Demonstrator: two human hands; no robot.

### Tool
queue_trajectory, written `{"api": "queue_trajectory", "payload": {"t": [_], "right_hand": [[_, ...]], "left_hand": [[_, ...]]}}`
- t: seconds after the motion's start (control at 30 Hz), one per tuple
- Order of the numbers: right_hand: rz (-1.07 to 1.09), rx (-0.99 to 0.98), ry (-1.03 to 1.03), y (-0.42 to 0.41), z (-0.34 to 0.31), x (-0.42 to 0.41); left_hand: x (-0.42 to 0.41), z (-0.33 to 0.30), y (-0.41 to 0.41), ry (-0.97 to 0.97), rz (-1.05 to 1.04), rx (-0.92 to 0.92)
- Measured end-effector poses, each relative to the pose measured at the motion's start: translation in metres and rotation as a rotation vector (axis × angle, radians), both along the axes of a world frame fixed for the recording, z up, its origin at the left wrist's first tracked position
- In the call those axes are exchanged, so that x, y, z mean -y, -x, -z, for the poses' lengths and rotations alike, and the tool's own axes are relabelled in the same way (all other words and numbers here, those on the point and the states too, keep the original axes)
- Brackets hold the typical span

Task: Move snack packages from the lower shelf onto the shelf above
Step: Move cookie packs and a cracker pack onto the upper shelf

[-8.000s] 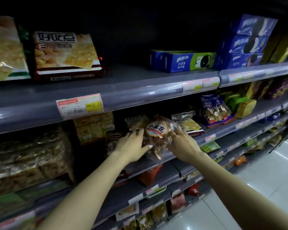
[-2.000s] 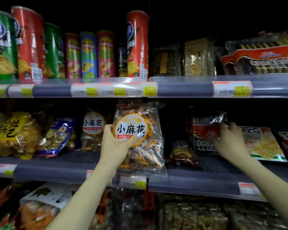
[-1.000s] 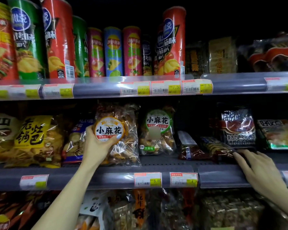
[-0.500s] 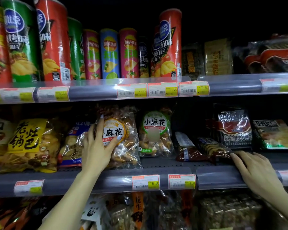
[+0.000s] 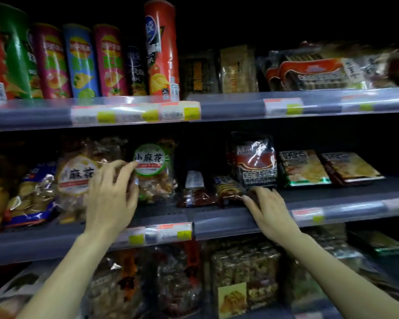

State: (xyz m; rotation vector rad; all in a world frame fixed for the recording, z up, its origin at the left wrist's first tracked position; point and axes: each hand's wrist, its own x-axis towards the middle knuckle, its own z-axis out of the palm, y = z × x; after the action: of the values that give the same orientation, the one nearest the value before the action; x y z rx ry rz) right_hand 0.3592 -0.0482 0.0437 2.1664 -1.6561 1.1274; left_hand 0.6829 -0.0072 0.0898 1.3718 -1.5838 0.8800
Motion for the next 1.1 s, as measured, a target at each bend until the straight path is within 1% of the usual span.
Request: {"api": "queue_trajectory", "payload": {"t": [0.07,0.17,0.23,0.3,0.37,0.43,0.5,0.6,0.73,0.87,1.0,1.1], "right_hand": [[-0.085,0.018,-0.009,0.018,0.001,-0.011],[-0.153,-0.026,-0.038,0.069,0.006,-0.029],[-0.143,-0.065,-0.003,0.113,0.015,-0.043],[-0.089,-0.096,-0.024,0.163,0.028,-0.057],[-0.006,-0.127,-0.101,0.213,0.045,-0.066],[0.079,-0.140,-0.216,0.263,0.063,-0.072],[0.154,-0.133,-0.321,0.308,0.078,-0.078],[0.213,-0.119,-0.419,0.368,0.100,-0.082],[0.272,-0.149,-0.502,0.424,0.124,-0.071],[0.263,-0.179,-0.581,0.463,0.142,-0.045],[0.246,-0.185,-0.666,0.503,0.151,-0.014],[0.223,-0.171,-0.668,0.530,0.152,0.010]], "left_hand": [[-0.004,0.002,0.050,-0.067,0.130,0.039],[-0.012,0.017,0.137,-0.210,0.352,0.079],[-0.018,0.034,0.198,-0.339,0.506,0.095],[-0.024,0.054,0.258,-0.529,0.601,0.136],[-0.020,0.076,0.312,-0.717,0.612,0.224],[-0.013,0.094,0.361,-0.833,0.631,0.306],[-0.003,0.109,0.406,-0.880,0.668,0.332],[0.011,0.128,0.470,-0.916,0.697,0.334],[0.033,0.156,0.538,-0.948,0.673,0.251],[0.065,0.183,0.587,-0.987,0.620,0.156],[0.106,0.197,0.616,-1.080,0.544,0.096],[0.128,0.206,0.626,-1.155,0.419,0.032]]}}
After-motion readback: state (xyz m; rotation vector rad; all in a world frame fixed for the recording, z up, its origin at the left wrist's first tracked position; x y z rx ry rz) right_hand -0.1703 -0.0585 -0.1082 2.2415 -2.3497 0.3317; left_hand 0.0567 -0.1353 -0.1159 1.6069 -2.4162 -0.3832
